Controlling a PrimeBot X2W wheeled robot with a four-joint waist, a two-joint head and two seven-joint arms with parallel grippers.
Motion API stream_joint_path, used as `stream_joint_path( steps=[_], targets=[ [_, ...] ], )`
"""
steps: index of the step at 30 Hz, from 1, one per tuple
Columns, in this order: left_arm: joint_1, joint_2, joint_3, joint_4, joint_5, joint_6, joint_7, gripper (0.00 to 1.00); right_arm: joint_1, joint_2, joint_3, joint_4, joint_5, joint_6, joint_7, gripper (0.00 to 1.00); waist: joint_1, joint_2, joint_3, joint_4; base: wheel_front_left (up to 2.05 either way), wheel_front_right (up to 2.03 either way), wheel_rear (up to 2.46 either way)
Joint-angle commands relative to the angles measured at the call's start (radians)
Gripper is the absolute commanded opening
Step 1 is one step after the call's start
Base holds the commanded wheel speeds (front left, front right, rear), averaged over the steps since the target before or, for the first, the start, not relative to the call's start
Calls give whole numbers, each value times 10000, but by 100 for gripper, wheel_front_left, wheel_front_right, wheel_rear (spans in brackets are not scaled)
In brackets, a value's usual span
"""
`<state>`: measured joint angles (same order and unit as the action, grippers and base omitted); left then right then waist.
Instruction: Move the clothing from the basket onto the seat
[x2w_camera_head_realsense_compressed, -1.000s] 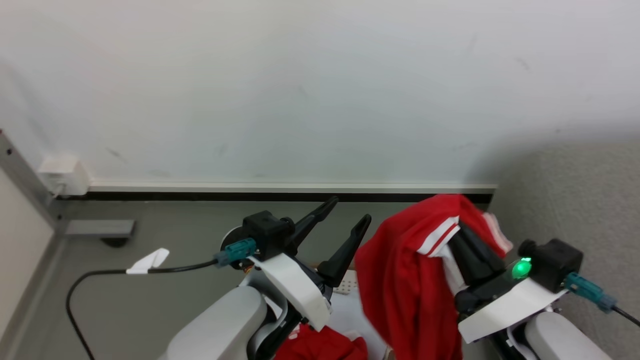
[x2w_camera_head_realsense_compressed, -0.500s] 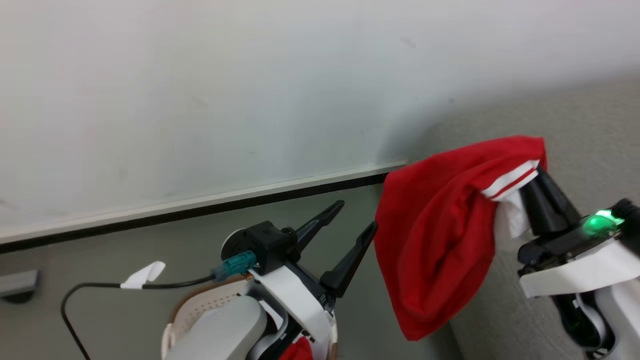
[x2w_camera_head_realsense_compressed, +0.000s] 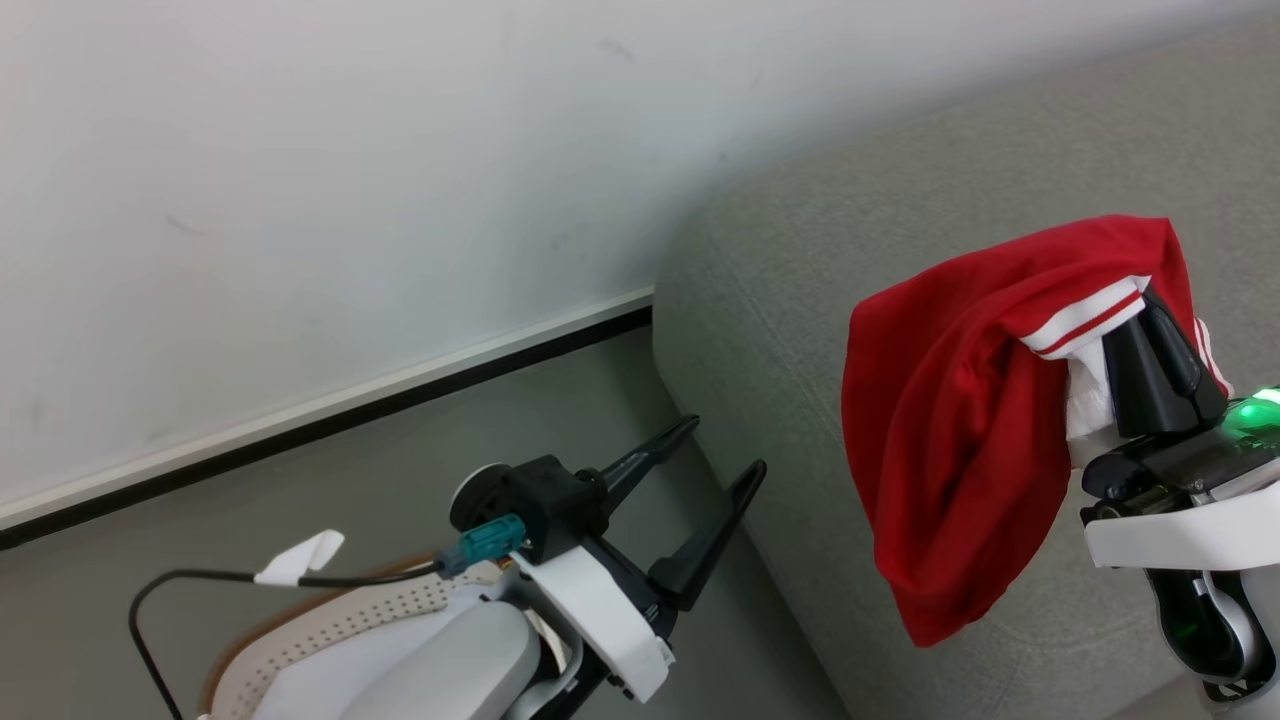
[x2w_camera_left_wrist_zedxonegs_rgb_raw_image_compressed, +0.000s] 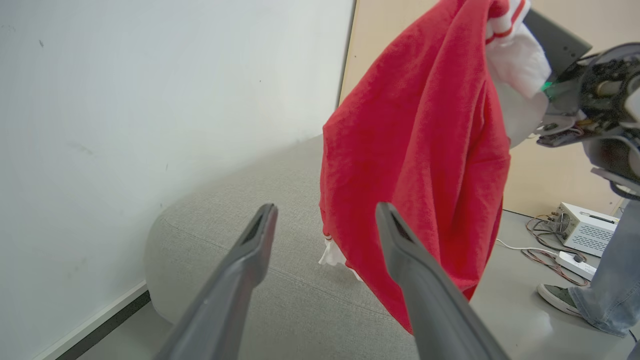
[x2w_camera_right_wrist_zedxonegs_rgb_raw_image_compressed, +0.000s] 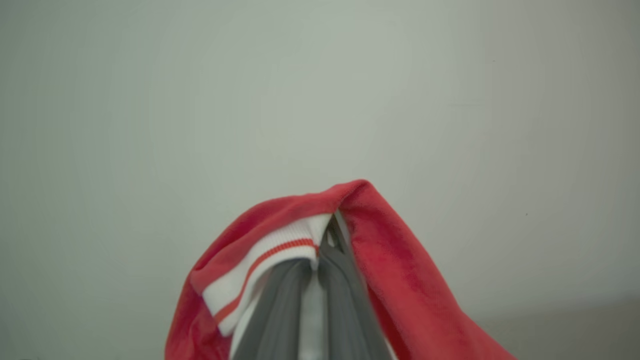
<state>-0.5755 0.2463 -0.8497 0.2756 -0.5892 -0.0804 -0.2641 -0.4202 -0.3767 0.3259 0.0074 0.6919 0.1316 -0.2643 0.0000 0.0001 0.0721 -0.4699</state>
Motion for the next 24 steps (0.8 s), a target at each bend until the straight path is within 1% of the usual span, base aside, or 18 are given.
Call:
stream_joint_path(
  steps=[1, 5, 11, 17, 21, 24],
  targets=[
    [-3, 50, -10, 15, 66, -20, -3, 100, 46, 29, -53, -52, -27, -18, -1, 0, 0, -1, 188, -296, 0, 0, 0],
    [-114, 27, -89, 10, 132, -64, -3, 100, -51, 41, -238, -163, -25, -18, -1, 0, 0, -1, 365, -393, 0, 0, 0],
    [-402, 101, -171, -104, 250, -111, 117, 100, -446, -193, -508, -152, -60, -18, -1, 0, 0, -1, 911, -171, 0, 0, 0],
    [-966, 458, -172, -457, 433, -138, 544, 100, -1434, -520, -1370, -72, -66, -18, -1, 0, 0, -1, 2218, 412, 0, 0, 0],
    [-1389, 776, -96, -767, 588, -134, 858, 100, -2344, -839, -2089, 358, -242, -18, 2, 0, 0, -1, 3180, 817, 0, 0, 0],
    [-1698, 915, -75, -1013, 636, -127, 1040, 100, -2974, -1125, -2595, 810, -195, -20, 2, 0, 0, -1, 3823, 1134, 0, 0, 0]
  ],
)
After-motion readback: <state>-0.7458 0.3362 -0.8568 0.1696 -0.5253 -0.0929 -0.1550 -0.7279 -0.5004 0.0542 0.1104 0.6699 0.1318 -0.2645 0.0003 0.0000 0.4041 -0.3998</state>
